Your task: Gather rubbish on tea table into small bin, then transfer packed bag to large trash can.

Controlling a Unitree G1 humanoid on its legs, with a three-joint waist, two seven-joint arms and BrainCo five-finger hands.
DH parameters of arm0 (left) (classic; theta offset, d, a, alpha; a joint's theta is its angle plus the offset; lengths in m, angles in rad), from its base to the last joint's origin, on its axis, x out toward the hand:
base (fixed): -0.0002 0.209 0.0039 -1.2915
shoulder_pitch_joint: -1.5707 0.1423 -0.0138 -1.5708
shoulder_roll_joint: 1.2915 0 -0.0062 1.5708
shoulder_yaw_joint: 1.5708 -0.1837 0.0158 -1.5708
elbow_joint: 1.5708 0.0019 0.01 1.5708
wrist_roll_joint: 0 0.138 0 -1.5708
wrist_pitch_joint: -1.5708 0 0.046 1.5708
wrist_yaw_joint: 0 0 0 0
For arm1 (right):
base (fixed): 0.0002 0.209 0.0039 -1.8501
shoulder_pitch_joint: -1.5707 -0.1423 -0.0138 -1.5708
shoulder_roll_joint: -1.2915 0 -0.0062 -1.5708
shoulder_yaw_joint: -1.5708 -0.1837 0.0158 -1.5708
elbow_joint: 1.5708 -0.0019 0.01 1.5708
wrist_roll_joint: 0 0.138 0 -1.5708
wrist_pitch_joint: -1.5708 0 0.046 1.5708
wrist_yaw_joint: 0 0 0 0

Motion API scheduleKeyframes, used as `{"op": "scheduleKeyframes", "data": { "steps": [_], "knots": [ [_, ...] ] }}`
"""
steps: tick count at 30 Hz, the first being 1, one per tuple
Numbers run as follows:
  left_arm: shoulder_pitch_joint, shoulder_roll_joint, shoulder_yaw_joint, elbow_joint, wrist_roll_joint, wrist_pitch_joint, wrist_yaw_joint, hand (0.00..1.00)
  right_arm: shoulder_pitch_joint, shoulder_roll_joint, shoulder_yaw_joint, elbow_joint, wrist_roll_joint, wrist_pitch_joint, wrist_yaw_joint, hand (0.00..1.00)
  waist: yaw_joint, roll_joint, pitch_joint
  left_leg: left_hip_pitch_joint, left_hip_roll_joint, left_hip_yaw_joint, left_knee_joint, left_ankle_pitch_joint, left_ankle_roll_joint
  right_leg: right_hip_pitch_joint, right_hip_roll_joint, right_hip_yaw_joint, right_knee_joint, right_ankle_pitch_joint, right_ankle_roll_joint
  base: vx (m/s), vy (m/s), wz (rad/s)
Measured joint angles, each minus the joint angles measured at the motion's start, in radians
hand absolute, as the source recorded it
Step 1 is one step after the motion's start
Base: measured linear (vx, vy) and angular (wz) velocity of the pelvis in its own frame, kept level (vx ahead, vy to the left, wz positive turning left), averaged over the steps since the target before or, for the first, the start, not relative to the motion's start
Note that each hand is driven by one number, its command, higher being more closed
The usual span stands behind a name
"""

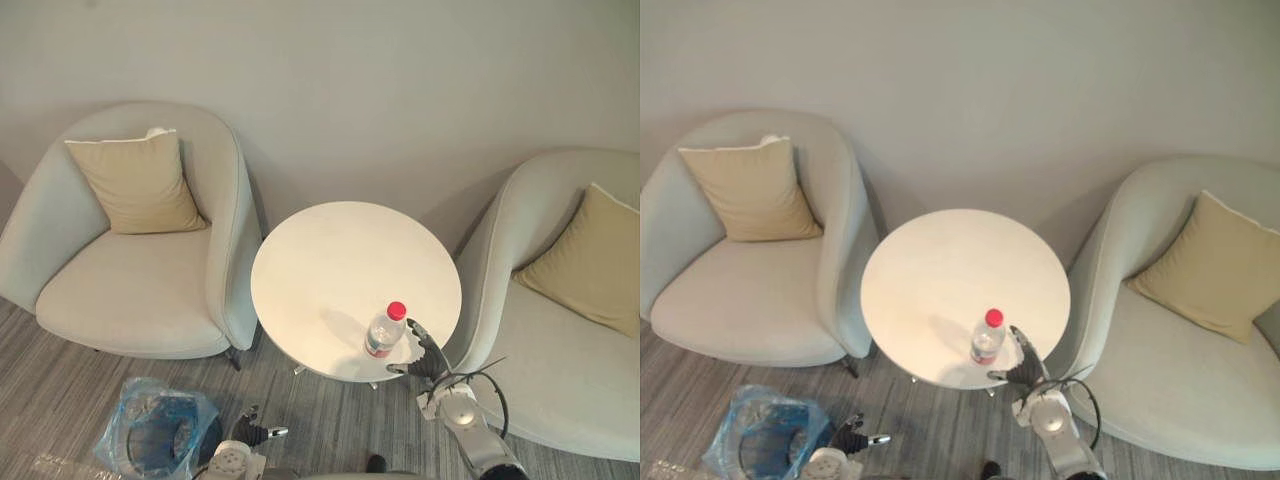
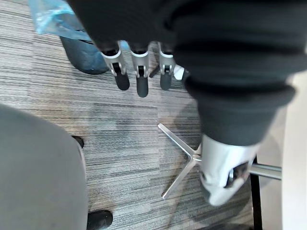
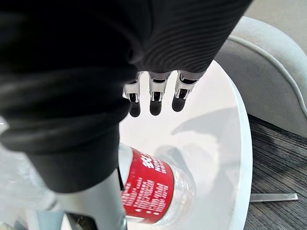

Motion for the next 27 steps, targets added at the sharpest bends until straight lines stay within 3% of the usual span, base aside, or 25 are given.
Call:
{"op": "scheduleKeyframes", "data": {
  "steps": [6,7,12,21,27],
  "knots": [
    [-0.018,-0.005,0.002,-0.024,-0.021,-0.001,0.002,0.0,-0.11,0.003,-0.002,0.031,0.031,0.009,-0.047,0.0,0.009,0.021,0.063,-0.076,-0.005,-0.027,0.044,0.003,-0.005,-0.056,-0.005,-0.029,0.037,-0.005,-0.005,-0.05,-0.006,0.18],
    [-0.023,-0.005,0.001,-0.035,-0.028,-0.002,0.004,0.0,-0.137,0.003,-0.002,0.032,0.049,0.01,-0.059,1.0,0.01,0.026,0.085,-0.098,-0.008,-0.036,0.062,0.003,-0.006,-0.072,-0.008,-0.04,0.053,-0.011,-0.008,-0.06,0.0,0.26],
    [-0.032,-0.014,0.011,-0.052,-0.056,-0.003,0.021,0.0,-0.216,0.028,-0.013,0.044,0.09,0.012,-0.091,1.0,0.018,0.044,0.129,-0.13,-0.012,-0.059,0.07,0.009,-0.014,-0.1,-0.014,-0.06,0.082,-0.022,-0.01,-0.05,-0.008,0.14],
    [-0.045,-0.02,0.009,-0.059,-0.056,-0.002,0.028,0.0,-0.252,0.043,-0.04,0.051,0.139,0.015,-0.116,1.0,0.026,0.056,0.145,-0.153,-0.005,-0.086,0.049,0.029,-0.029,-0.136,-0.012,-0.089,0.098,-0.033,-0.017,0.02,-0.026,0.1],
    [-0.044,-0.026,0.01,-0.06,-0.052,-0.002,0.028,0.0,-0.114,0.042,-0.044,-0.179,0.135,0.013,-0.111,1.0,0.021,0.056,0.145,-0.125,0.0,-0.084,0.024,0.037,-0.032,-0.11,-0.011,-0.089,0.079,-0.033,-0.017,0.0,0.0,0.0]
  ]
}}
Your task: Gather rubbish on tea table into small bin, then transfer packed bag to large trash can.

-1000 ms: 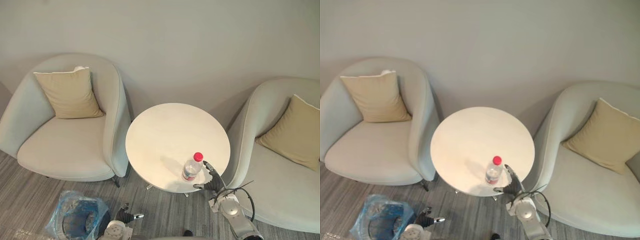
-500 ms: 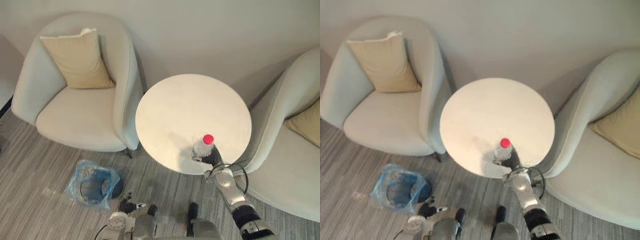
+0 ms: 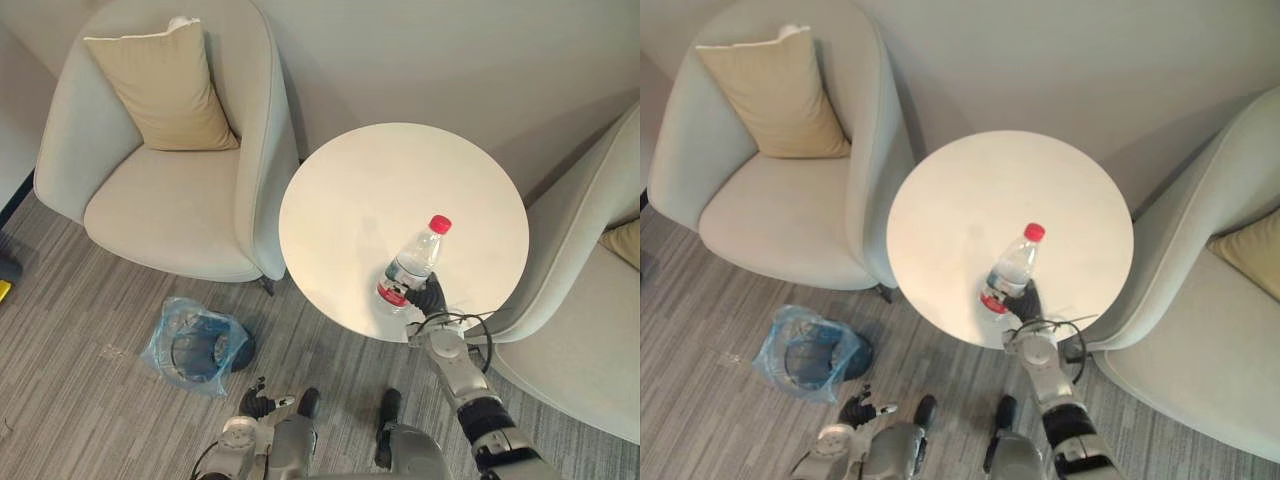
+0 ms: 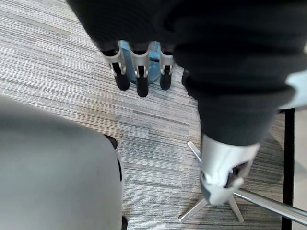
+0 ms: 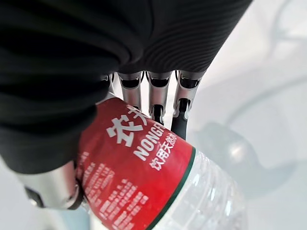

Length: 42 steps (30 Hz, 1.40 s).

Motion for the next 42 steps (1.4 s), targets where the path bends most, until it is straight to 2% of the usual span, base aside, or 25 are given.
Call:
{"op": "scheduleKeyframes", "data": {
  "steps": [6,15,18,26,33,35,37,38,39,40,42],
  "knots": [
    [0.0,-0.001,-0.001,0.001,0.022,0.001,-0.002,0.0,0.131,0.004,-0.056,-0.198,-0.013,-0.023,0.022,1.0,-0.011,-0.002,-0.001,0.023,0.011,0.017,-0.017,0.001,0.0,0.011,0.01,0.017,-0.006,0.004,-0.004,-0.01,-0.003,-0.07],
    [0.015,0.014,-0.02,0.012,0.035,0.003,-0.009,0.0,0.278,0.058,-0.076,-0.335,-0.018,-0.032,0.062,1.0,-0.034,-0.037,-0.035,0.082,0.04,0.067,-0.048,0.002,-0.002,0.059,0.04,0.059,-0.057,0.028,-0.012,0.0,-0.012,-0.17],
    [0.03,0.017,-0.034,0.012,0.035,0.003,-0.011,0.0,0.309,0.076,-0.076,-0.36,-0.021,-0.044,0.074,1.0,-0.034,-0.041,-0.074,0.085,0.042,0.072,-0.055,0.002,-0.002,0.063,0.042,0.063,-0.066,0.031,-0.012,0.0,0.002,-0.04],
    [0.041,0.018,-0.034,0.031,0.036,0.003,-0.03,0.0,0.364,0.076,-0.073,-0.436,-0.09,-0.063,0.111,1.0,-0.034,-0.052,-0.112,0.126,0.043,0.097,-0.068,0.002,-0.001,0.098,0.043,0.088,-0.09,0.042,-0.008,-0.02,0.021,-0.08],
    [0.043,0.018,-0.037,0.044,0.043,-0.001,-0.036,0.0,0.361,0.07,-0.059,-0.437,-0.15,-0.064,0.109,1.0,-0.036,-0.046,-0.124,0.122,0.037,0.062,-0.066,0.006,-0.001,0.124,0.039,0.052,-0.106,0.049,-0.006,-0.01,0.007,0.16],
    [0.038,0.017,-0.061,0.045,0.062,-0.002,-0.037,0.0,0.349,0.037,-0.053,-0.449,-0.168,-0.069,0.103,1.0,-0.036,-0.038,-0.13,0.062,0.024,0.048,-0.033,0.021,-0.006,0.094,0.028,0.01,-0.09,0.04,-0.009,-0.05,0.01,0.69],
    [0.022,0.014,-0.07,0.037,0.077,-0.002,-0.037,0.0,0.29,-0.019,-0.052,-0.452,-0.173,-0.07,0.08,1.0,-0.035,-0.035,-0.126,-0.052,-0.003,0.132,0.046,0.081,0.004,0.043,-0.004,-0.043,-0.066,0.036,-0.016,-0.12,0.025,0.95],
    [0.02,0.013,-0.068,0.032,0.076,-0.002,-0.037,0.0,0.259,-0.037,-0.041,-0.45,-0.178,-0.069,0.073,1.0,-0.034,-0.036,-0.123,-0.065,-0.002,0.158,0.04,0.096,0.01,0.032,-0.026,-0.062,-0.064,0.045,-0.032,-0.11,0.042,0.73],
    [0.018,0.007,-0.067,0.026,0.077,-0.004,-0.034,0.0,0.213,-0.058,-0.03,-0.448,-0.189,-0.069,0.066,1.0,-0.023,-0.027,-0.118,-0.082,0.006,0.204,0.057,0.086,0.018,0.02,-0.035,-0.087,-0.049,0.047,-0.039,-0.15,0.053,0.47],
    [0.013,0.003,-0.067,0.021,0.079,-0.006,-0.034,0.0,0.155,-0.069,-0.023,-0.434,-0.205,-0.068,0.055,1.0,-0.017,-0.02,-0.11,-0.114,0.046,0.299,0.205,0.012,0.06,0.015,-0.038,-0.108,-0.025,0.042,-0.047,-0.15,0.053,0.31],
    [0.015,0.001,-0.067,0.022,0.107,-0.015,-0.03,0.0,0.102,-0.064,-0.011,-0.41,-0.206,-0.069,0.036,1.0,-0.015,-0.024,-0.111,-0.083,0.103,0.391,0.329,-0.048,0.068,0.019,-0.067,-0.119,-0.008,0.043,-0.045,-0.14,0.098,0.25]
  ]
}}
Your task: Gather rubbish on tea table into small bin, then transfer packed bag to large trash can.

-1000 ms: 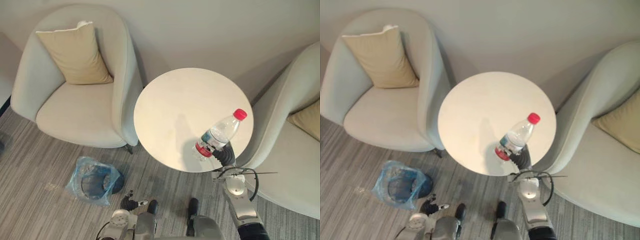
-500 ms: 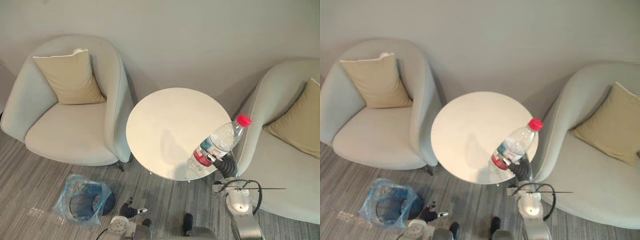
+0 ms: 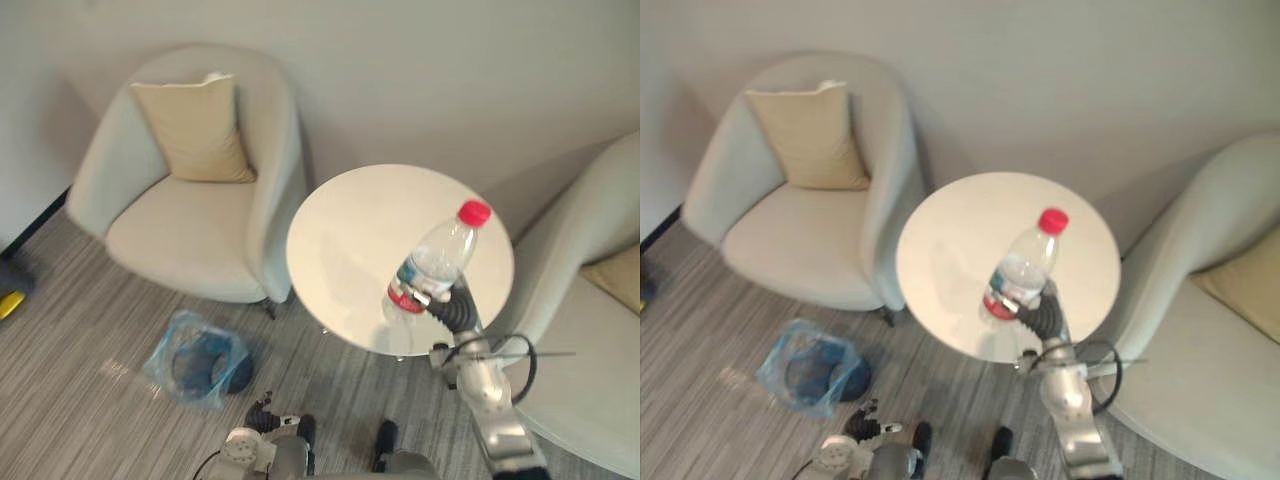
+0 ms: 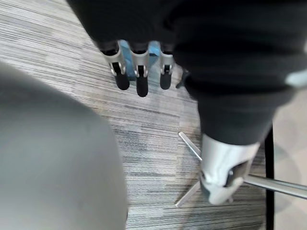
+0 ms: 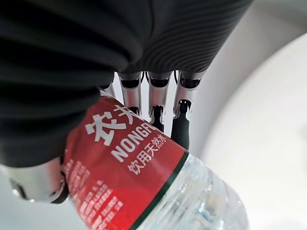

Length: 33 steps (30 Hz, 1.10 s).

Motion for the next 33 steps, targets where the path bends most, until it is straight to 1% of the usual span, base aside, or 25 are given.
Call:
{"op": "scheduleKeyframes", "data": {
  "steps": [2,3,4,5,7,8,9,11,12,14,15,17,18,19,21,22,23,24,25,26,27,28,29,31,33],
  "knots": [
    [0.014,-0.014,-0.001,-0.001,0.023,-0.003,0.003,0.0,-0.019,-0.005,0.014,0.004,0.001,-0.001,-0.008,1.0,-0.022,0.008,-0.007,0.074,0.058,0.067,0.003,-0.022,-0.036,-0.013,-0.045,-0.026,0.022,0.009,0.015,-0.11,0.216,0.44],
    [0.023,-0.024,-0.009,-0.003,0.04,-0.003,0.003,0.0,-0.02,-0.006,0.014,0.009,0.001,-0.001,-0.009,1.0,-0.04,0.024,-0.02,0.098,0.089,0.096,-0.022,-0.023,-0.047,-0.029,-0.067,-0.048,0.033,0.018,0.031,-0.11,0.333,0.95],
    [0.024,-0.038,-0.028,-0.007,0.063,-0.002,0.002,0.0,-0.016,-0.013,0.006,0.021,0.002,0.0,-0.013,1.0,-0.066,0.053,-0.036,0.114,0.137,0.138,-0.084,0.002,-0.058,-0.053,-0.09,-0.095,0.057,0.024,0.059,-0.14,0.454,1.16],
    [0.019,-0.041,-0.047,-0.014,0.074,-0.002,0.004,0.0,-0.014,-0.015,-0.011,0.033,0.002,0.004,-0.013,1.0,-0.075,0.064,-0.043,0.123,0.116,0.158,-0.154,-0.013,-0.083,-0.061,-0.109,-0.121,0.064,0.034,0.076,-0.12,0.406,1.35],
    [0.004,-0.031,-0.069,-0.021,0.098,-0.003,0.004,0.0,-0.012,0.007,-0.029,0.062,0.002,0.01,-0.017,1.0,-0.1,0.035,-0.041,0.136,0.064,0.196,-0.267,-0.01,-0.107,-0.044,-0.16,-0.182,0.038,0.067,0.105,-0.11,0.392,1.26],
    [0.002,-0.014,-0.082,-0.022,0.106,-0.002,0.004,0.0,-0.017,0.039,-0.019,0.095,0.002,0.014,-0.017,1.0,-0.077,-0.006,-0.027,0.155,0.026,0.187,-0.3,0.012,-0.119,-0.024,-0.184,-0.192,0.014,0.097,0.098,-0.11,0.326,0.74],
    [0.019,-0.005,-0.082,-0.02,0.106,0.0,0.005,0.0,-0.013,0.061,-0.005,0.106,0.001,0.018,-0.011,1.0,-0.063,-0.016,-0.031,0.161,0.017,0.186,-0.299,0.012,-0.118,-0.01,-0.187,-0.189,0.007,0.105,0.098,-0.09,0.215,0.39],
    [0.044,0.006,-0.049,-0.028,0.104,-0.006,0.019,0.0,0.002,0.11,0.025,0.106,-0.002,0.016,-0.009,1.0,-0.054,-0.027,-0.044,0.157,-0.005,0.165,-0.291,0.009,-0.11,0.007,-0.196,-0.174,0.018,0.104,0.097,-0.07,0.141,0.3],
    [0.044,0.01,-0.046,-0.028,0.105,-0.006,0.023,0.0,0.002,0.121,0.029,0.106,-0.007,0.015,-0.007,1.0,-0.05,-0.03,-0.044,0.153,-0.013,0.158,-0.286,0.007,-0.106,0.006,-0.206,-0.17,0.028,0.099,0.093,-0.1,0.1,0.31],
    [0.051,0.016,-0.039,-0.026,0.105,-0.01,0.024,0.0,0.025,0.13,0.027,0.106,-0.011,0.016,-0.006,1.0,-0.05,-0.036,-0.04,0.15,-0.041,0.127,-0.282,-0.006,-0.083,-0.001,-0.24,-0.142,0.098,0.006,0.049,-0.08,0.041,0.42],
    [0.051,0.015,-0.039,-0.022,0.105,-0.015,0.023,0.0,0.054,0.132,0.014,0.106,-0.011,0.019,-0.005,1.0,-0.056,-0.037,-0.024,0.169,-0.056,0.094,-0.285,-0.008,-0.064,-0.005,-0.233,-0.056,0.16,-0.082,0.018,-0.02,0.017,0.67],
    [0.057,0.016,-0.026,-0.012,0.105,-0.022,0.021,0.0,0.11,0.135,-0.008,0.102,-0.011,0.022,-0.005,1.0,-0.073,-0.047,-0.023,0.181,-0.081,0.045,-0.284,-0.01,-0.056,-0.038,-0.188,0.145,0.258,-0.203,-0.064,-0.02,0.014,0.94],
    [0.064,0.017,0.002,-0.012,0.103,-0.023,0.022,0.0,0.137,0.136,-0.019,0.098,-0.011,0.024,-0.003,1.0,-0.087,-0.067,-0.021,0.18,-0.107,0.007,-0.282,-0.014,-0.055,-0.047,-0.155,0.27,0.308,-0.261,-0.082,0.01,0.004,1.04],
    [0.067,0.02,0.021,-0.013,0.1,-0.023,0.022,0.0,0.146,0.135,-0.028,0.098,-0.011,0.029,-0.003,1.0,-0.091,-0.078,-0.018,0.173,-0.124,-0.025,-0.281,-0.013,-0.052,-0.046,-0.148,0.308,0.324,-0.278,-0.096,0.03,-0.006,0.91],
    [0.069,0.03,0.04,-0.018,0.084,-0.021,0.022,0.0,0.145,0.133,-0.027,0.094,-0.012,0.033,-0.003,1.0,-0.093,-0.085,-0.018,0.129,-0.134,-0.079,-0.253,-0.019,-0.043,-0.038,-0.149,0.29,0.307,-0.277,-0.092,0.07,-0.001,0.74],
    [0.067,0.038,0.041,-0.028,0.082,-0.02,0.022,0.0,0.147,0.136,-0.027,0.095,-0.012,0.034,-0.002,1.0,-0.1,-0.085,-0.014,0.112,-0.135,-0.111,-0.23,-0.028,-0.04,-0.029,-0.149,0.272,0.317,-0.233,-0.05,0.12,-0.021,0.96],
    [0.055,0.039,0.047,-0.028,0.082,-0.017,0.023,0.0,0.147,0.132,-0.027,0.096,-0.018,0.036,-0.002,1.0,-0.11,-0.079,0.01,0.117,-0.12,-0.155,-0.216,-0.036,-0.039,-0.066,-0.131,0.273,0.428,-0.201,-0.083,0.1,-0.036,0.92],
    [0.043,0.03,0.046,-0.025,0.08,-0.013,0.023,0.0,0.152,0.13,-0.024,0.099,-0.022,0.037,0.004,1.0,-0.109,-0.058,0.024,0.12,-0.098,-0.187,-0.217,-0.036,-0.042,-0.095,-0.092,0.29,0.453,-0.224,-0.043,0.08,-0.108,0.89],
    [0.031,0.03,0.045,-0.011,0.08,-0.004,0.023,0.0,0.156,0.132,-0.023,0.098,-0.029,0.04,0.01,1.0,-0.108,-0.037,0.033,0.119,-0.056,-0.219,-0.22,-0.04,-0.056,-0.102,0.005,0.328,0.393,-0.25,0.0,0.07,-0.125,0.74],
    [0.026,0.034,0.046,0.003,0.079,-0.003,0.022,0.0,0.157,0.135,-0.02,0.097,-0.033,0.04,0.012,1.0,-0.107,-0.039,0.032,0.114,-0.049,-0.241,-0.215,-0.044,-0.071,-0.102,0.056,0.357,0.338,-0.248,-0.002,0.15,-0.229,0.92],
    [0.019,0.044,0.045,0.012,0.08,-0.001,0.021,0.0,0.164,0.136,-0.021,0.095,-0.032,0.039,0.013,1.0,-0.111,-0.071,0.019,0.096,-0.071,-0.267,-0.185,-0.061,-0.079,-0.113,0.086,0.374,0.277,-0.215,-0.015,0.15,-0.199,1.16],
    [0.008,0.035,0.045,0.029,0.082,0.005,0.023,0.0,0.169,0.124,-0.034,0.097,-0.032,0.042,0.013,1.0,-0.129,-0.062,0.02,0.082,-0.074,-0.31,-0.128,-0.09,-0.085,-0.096,0.088,0.357,0.295,-0.207,0.033,0.22,-0.187,1.06],
    [0.012,0.016,0.049,0.027,0.077,0.005,0.023,0.0,0.181,0.103,-0.048,0.096,-0.031,0.044,0.013,1.0,-0.117,-0.033,0.011,0.071,-0.05,-0.309,-0.097,-0.111,-0.092,-0.074,0.107,0.331,0.28,-0.215,0.022,0.21,-0.09,0.69],
    [0.013,0.004,0.061,0.028,0.065,0.005,0.024,0.0,0.181,0.097,-0.056,0.097,-0.03,0.051,0.013,1.0,-0.102,-0.004,0.015,0.063,-0.015,-0.246,-0.047,-0.111,-0.09,-0.016,0.128,0.31,0.231,-0.218,0.017,0.28,-0.113,0.3],
    [0.013,-0.002,0.078,0.026,0.064,0.014,0.026,0.0,0.185,0.101,-0.056,0.096,-0.028,0.051,0.012,1.0,-0.103,0.002,0.018,0.045,0.023,-0.158,0.061,-0.106,-0.086,0.062,0.145,0.284,0.175,-0.211,0.006,0.28,-0.131,0.31]
  ]
}}
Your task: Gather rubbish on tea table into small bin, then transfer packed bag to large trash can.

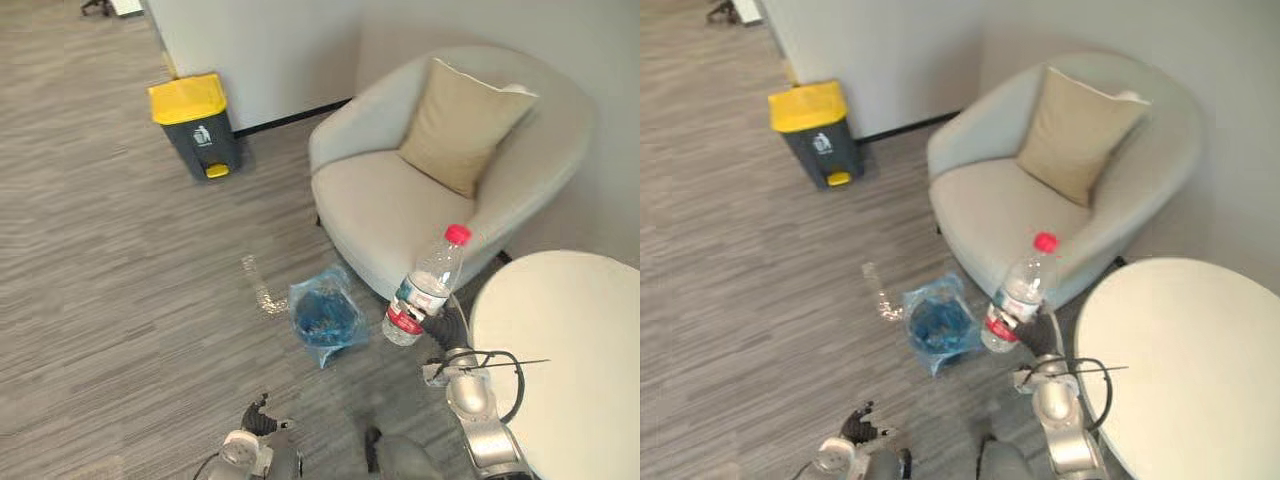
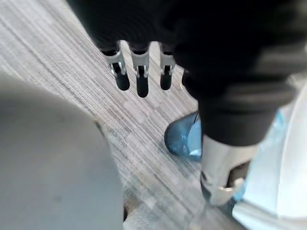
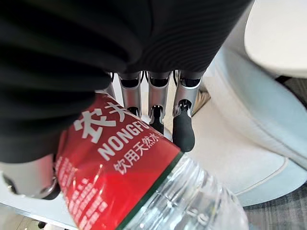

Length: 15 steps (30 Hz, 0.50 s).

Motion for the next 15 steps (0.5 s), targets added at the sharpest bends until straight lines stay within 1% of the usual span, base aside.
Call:
{"op": "scheduleKeyframes", "data": {
  "steps": [1,2,3,4,5,6,7,8,10,11,13,14,15],
  "knots": [
    [-0.001,0.0,0.001,-0.006,-0.001,0.002,0.001,0.0,0.0,0.002,0.0,-0.001,0.001,0.0,-0.002,1.0,0.002,-0.006,0.003,-0.023,0.016,0.047,0.077,0.018,0.01,0.044,0.0,-0.008,-0.031,0.004,-0.007,0.2,-0.076,0.19],
    [-0.001,0.001,-0.001,-0.009,-0.001,0.002,0.004,0.0,0.0,0.01,0.002,-0.002,0.001,0.0,-0.008,1.0,0.009,-0.018,0.005,-0.036,0.029,0.102,0.109,0.006,0.025,0.075,-0.008,-0.012,-0.053,0.005,-0.01,0.19,-0.053,0.13],
    [-0.001,-0.003,-0.005,-0.01,-0.001,0.002,0.003,0.0,-0.003,0.011,0.002,-0.002,0.001,-0.001,-0.011,1.0,0.012,-0.021,0.003,-0.044,0.037,0.13,0.088,-0.003,0.043,0.084,-0.013,-0.016,-0.056,0.004,-0.011,0.16,-0.009,0.08],
    [-0.003,-0.011,-0.008,-0.011,0.0,0.004,0.003,0.0,-0.007,0.012,-0.008,-0.003,0.001,0.0,-0.019,1.0,0.011,-0.015,0.001,-0.055,0.037,0.157,0.022,0.003,0.047,0.089,-0.02,-0.021,-0.054,0.004,-0.011,0.19,0.039,0.11],
    [-0.007,-0.014,-0.014,-0.011,0.001,0.004,0.003,0.0,-0.007,0.013,-0.02,-0.003,0.002,0.0,-0.021,1.0,0.011,-0.007,0.005,-0.06,0.036,0.182,-0.078,0.058,0.054,0.093,-0.026,-0.024,-0.05,0.001,-0.005,0.15,0.078,0.15],
    [-0.009,-0.013,-0.015,-0.013,-0.001,0.004,0.002,0.0,-0.006,0.015,-0.026,-0.002,0.007,0.001,-0.021,1.0,0.011,0.003,0.008,-0.06,0.031,0.193,-0.143,0.121,0.041,0.1,-0.027,-0.027,-0.042,-0.01,0.011,0.14,0.084,0.16],
    [-0.01,-0.008,-0.021,-0.024,0.0,0.005,0.004,0.0,-0.002,0.028,-0.037,0.002,0.012,0.009,-0.021,1.0,0.018,-0.018,0.017,-0.028,0.005,0.201,-0.154,0.131,0.038,0.11,-0.044,-0.025,-0.03,-0.032,0.038,0.14,0.068,0.21],
    [-0.007,0.0,-0.025,-0.031,0.001,0.006,0.004,0.0,0.001,0.038,-0.036,0.002,0.02,0.01,-0.021,1.0,0.02,-0.028,0.017,-0.015,-0.012,0.201,-0.177,0.133,0.039,0.113,-0.056,-0.024,-0.028,-0.037,0.045,0.13,0.064,0.19],
    [-0.01,0.013,-0.044,-0.038,0.001,0.006,0.003,0.0,0.001,0.041,-0.029,0.002,0.02,0.01,-0.019,1.0,0.036,-0.034,0.017,0.008,-0.031,0.202,-0.203,0.133,0.04,0.128,-0.073,-0.024,-0.038,-0.037,0.046,0.11,0.065,0.1],
    [-0.009,0.013,-0.044,-0.038,0.001,0.007,0.003,0.0,0.001,0.041,-0.025,0.002,0.02,0.011,-0.018,1.0,0.039,-0.034,0.017,0.024,-0.036,0.203,-0.219,0.133,0.04,0.141,-0.078,-0.024,-0.043,-0.036,0.046,0.1,0.049,0.06],
    [-0.003,0.018,-0.043,-0.037,0.002,0.007,0.004,0.0,0.005,0.045,-0.004,0.002,0.017,0.011,-0.017,1.0,0.04,-0.041,0.014,0.075,-0.047,0.205,-0.264,0.141,0.043,0.172,-0.084,-0.02,-0.048,-0.035,0.047,0.07,-0.003,0.01],
    [0.001,0.024,-0.044,-0.034,0.003,0.007,0.004,0.0,0.007,0.054,0.006,0.005,0.017,0.011,-0.016,1.0,0.039,-0.05,0.006,0.105,-0.051,0.207,-0.317,0.164,0.037,0.172,-0.085,-0.015,-0.048,-0.032,0.05,0.03,-0.049,-0.03],
    [0.002,0.025,-0.043,-0.033,0.003,0.007,0.003,0.0,0.007,0.058,0.006,0.006,0.016,0.011,-0.016,1.0,0.039,-0.052,0.005,0.111,-0.051,0.208,-0.332,0.172,0.035,0.172,-0.084,-0.014,-0.048,-0.029,0.05,0.02,-0.06,-0.03]
  ]
}}
